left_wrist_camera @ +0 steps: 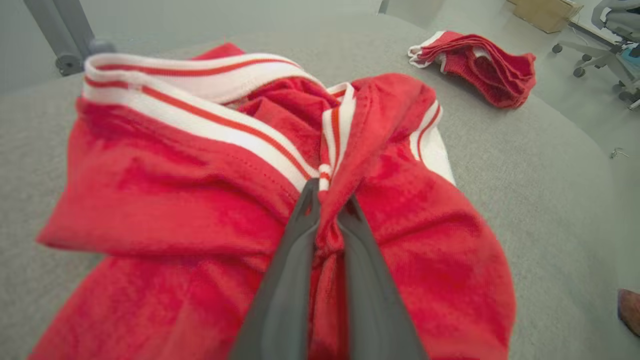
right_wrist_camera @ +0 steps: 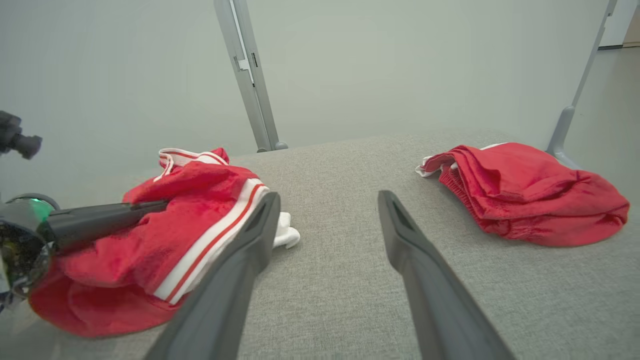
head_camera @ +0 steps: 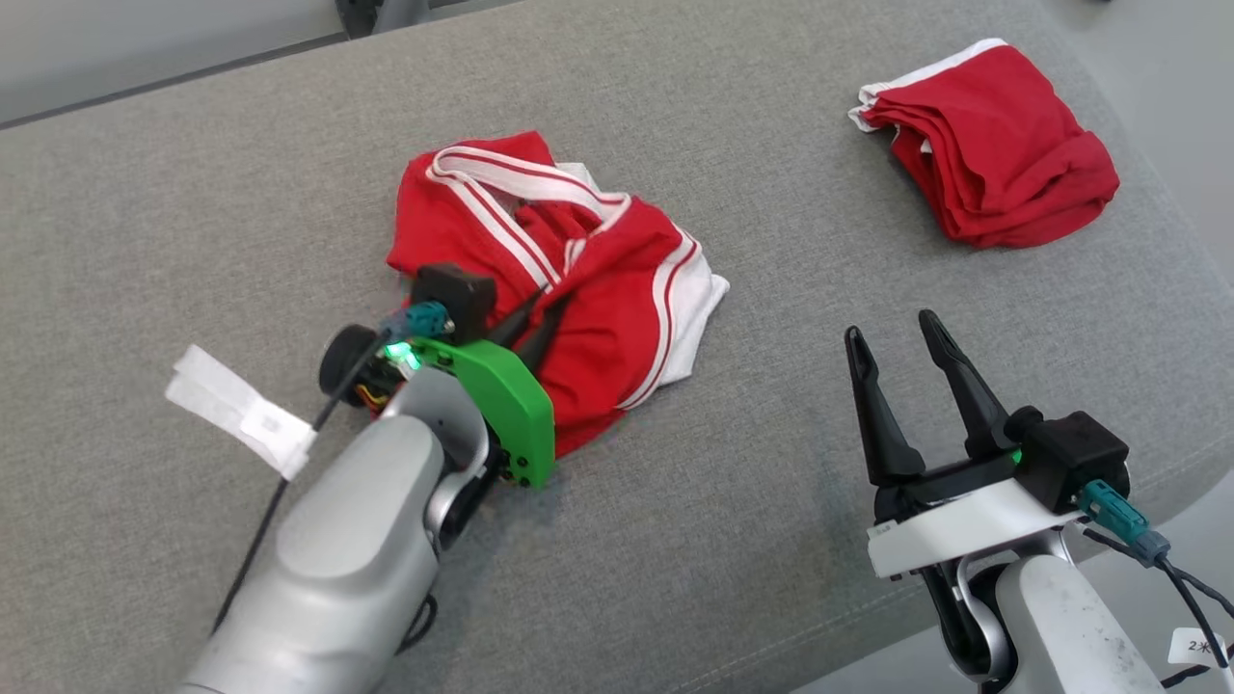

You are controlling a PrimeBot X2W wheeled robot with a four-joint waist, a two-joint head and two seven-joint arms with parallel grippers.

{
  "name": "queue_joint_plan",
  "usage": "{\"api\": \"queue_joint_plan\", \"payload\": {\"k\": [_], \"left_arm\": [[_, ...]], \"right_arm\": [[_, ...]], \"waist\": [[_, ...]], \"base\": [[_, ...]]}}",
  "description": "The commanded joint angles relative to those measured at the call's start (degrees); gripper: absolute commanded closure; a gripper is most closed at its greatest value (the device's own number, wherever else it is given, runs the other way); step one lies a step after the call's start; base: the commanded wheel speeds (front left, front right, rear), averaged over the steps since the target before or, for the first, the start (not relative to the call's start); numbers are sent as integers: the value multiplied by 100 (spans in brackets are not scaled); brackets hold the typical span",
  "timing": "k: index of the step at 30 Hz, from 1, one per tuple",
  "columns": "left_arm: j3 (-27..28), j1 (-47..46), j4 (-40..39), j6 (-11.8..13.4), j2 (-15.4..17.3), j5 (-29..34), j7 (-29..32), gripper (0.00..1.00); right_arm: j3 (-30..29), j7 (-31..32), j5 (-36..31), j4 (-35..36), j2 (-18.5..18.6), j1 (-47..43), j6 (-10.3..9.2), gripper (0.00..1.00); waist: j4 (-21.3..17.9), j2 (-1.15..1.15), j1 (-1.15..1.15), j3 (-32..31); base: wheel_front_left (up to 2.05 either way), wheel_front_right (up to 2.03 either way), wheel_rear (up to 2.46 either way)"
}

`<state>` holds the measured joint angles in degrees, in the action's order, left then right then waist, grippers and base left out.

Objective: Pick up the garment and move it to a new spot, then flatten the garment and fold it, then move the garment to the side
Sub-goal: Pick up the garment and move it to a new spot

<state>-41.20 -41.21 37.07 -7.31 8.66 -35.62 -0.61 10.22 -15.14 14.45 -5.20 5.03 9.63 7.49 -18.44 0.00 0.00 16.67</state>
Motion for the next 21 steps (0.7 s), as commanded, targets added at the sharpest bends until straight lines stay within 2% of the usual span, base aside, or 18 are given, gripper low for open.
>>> {"api": "queue_joint_plan", "payload": {"k": [1, 2, 3, 4, 5, 12, 13, 21], "left_arm": [[-76, 137, 158, -25, -79, -97, -57, 100], [-109, 179, 246, -25, -135, -150, -104, 100], [-137, 217, 323, -26, -181, -189, -166, 71], [-175, 263, 399, -26, -226, -211, -218, 49], [-220, 289, 462, -26, -264, -180, -291, 0], [-133, 525, 471, 331, -387, -56, -1170, 0], [-133, 525, 471, 331, -387, -56, -1170, 0], [544, 1305, -272, 919, -259, -83, -1463, 0]], "right_arm": [[-8, -2, -19, 9, 34, 5, 0, 0], [-5, -2, -35, 0, 50, -16, 0, 0], [2, -2, -48, -11, 57, -38, 0, 0], [13, -2, -45, -22, 67, -65, 0, 0], [25, -2, -46, -34, 79, -87, 0, 0], [92, -2, -57, -87, 153, -266, 0, 0], [92, -2, -57, -87, 153, -266, 0, 0], [85, -2, -104, -158, 171, -512, 0, 0]], "waist": [[-52, 0, 0, 42], [-30, 0, 0, 10], [-1, 0, 0, -31], [34, 0, 0, -78], [76, 0, 0, -132], [480, 0, 0, -651], [480, 0, 0, -651], [1110, 0, 0, -1212]], "base": [[0, 0, 0], [0, 0, 0], [0, 0, 0], [0, 0, 0], [0, 0, 0], [0, 0, 0], [0, 0, 0], [0, 0, 0]]}}
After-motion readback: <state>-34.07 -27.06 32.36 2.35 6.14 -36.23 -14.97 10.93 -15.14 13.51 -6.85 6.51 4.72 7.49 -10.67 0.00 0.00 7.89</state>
